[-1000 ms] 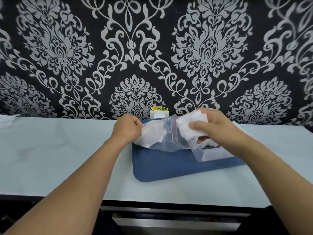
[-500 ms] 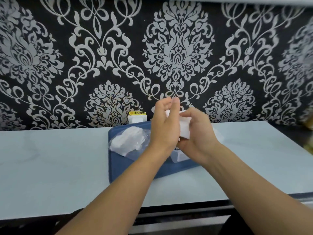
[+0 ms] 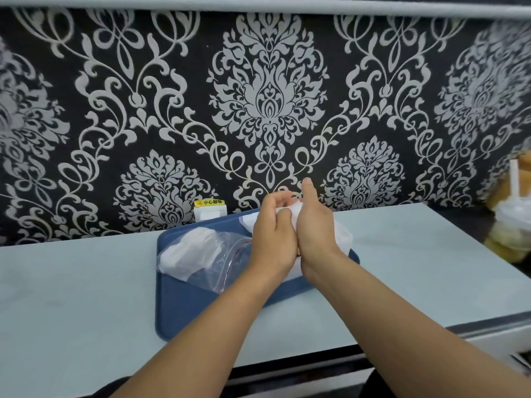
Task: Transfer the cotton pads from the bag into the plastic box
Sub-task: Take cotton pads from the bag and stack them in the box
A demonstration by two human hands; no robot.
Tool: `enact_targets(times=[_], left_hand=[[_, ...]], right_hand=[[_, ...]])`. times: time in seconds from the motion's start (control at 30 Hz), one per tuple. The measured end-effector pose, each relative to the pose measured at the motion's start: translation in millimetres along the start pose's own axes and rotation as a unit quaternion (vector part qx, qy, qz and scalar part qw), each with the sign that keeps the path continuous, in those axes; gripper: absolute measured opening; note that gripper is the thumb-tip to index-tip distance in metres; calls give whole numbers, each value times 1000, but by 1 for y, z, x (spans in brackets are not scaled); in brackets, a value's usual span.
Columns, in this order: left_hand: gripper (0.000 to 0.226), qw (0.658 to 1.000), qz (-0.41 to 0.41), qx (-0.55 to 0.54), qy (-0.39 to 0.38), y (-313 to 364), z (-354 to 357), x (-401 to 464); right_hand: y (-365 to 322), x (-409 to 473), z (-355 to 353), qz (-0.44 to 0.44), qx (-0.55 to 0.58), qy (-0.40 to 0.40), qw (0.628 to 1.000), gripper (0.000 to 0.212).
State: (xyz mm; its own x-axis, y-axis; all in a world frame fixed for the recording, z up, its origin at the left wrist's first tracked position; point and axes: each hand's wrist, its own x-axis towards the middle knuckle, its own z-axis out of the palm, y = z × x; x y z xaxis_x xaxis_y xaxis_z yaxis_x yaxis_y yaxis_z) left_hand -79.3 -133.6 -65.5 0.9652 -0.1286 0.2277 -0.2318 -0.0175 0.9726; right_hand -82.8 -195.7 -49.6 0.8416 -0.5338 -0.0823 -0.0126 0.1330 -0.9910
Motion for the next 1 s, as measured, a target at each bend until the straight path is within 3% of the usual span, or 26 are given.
enact_targets(times=[0.1, 0.2, 0.27, 0.37, 0.47, 0.57, 0.63, 0.77, 0.87, 1.0], left_hand=[[23, 999, -33, -35, 8, 1, 5, 3], [44, 996, -83, -21, -4, 1, 7, 10], [37, 994, -102, -21, -23, 1, 6, 11], [28, 996, -79, -41, -10, 2, 2, 17], [28, 996, -59, -61, -3, 1, -4, 20], [28, 996, -55, -68, -35, 1, -5, 18], [28, 996, -47, -63, -46, 1, -3, 17], [30, 991, 20, 132, -28, -8, -7, 16], [21, 948, 71, 308, -37, -16, -11, 12], [22, 897, 34, 436, -60, -18, -17, 12]], right_hand=[[3, 3, -1, -42, -39, -10, 998, 59], [1, 11, -9, 6, -47, -86, 995, 63], [-3, 15, -18, 48, -40, -136, 989, 58], [-10, 24, -38, 64, 23, -217, 974, 51], [-15, 30, -60, 35, -2, -294, 955, 36], [-16, 35, -73, 33, -52, -307, 950, 27], [-21, 40, -79, 17, -76, -256, 963, 24], [-28, 55, -92, 5, -68, -104, 992, 20], [-22, 55, -87, 19, -166, -143, 976, 10], [-13, 54, -66, 11, -355, -158, 922, 30]])
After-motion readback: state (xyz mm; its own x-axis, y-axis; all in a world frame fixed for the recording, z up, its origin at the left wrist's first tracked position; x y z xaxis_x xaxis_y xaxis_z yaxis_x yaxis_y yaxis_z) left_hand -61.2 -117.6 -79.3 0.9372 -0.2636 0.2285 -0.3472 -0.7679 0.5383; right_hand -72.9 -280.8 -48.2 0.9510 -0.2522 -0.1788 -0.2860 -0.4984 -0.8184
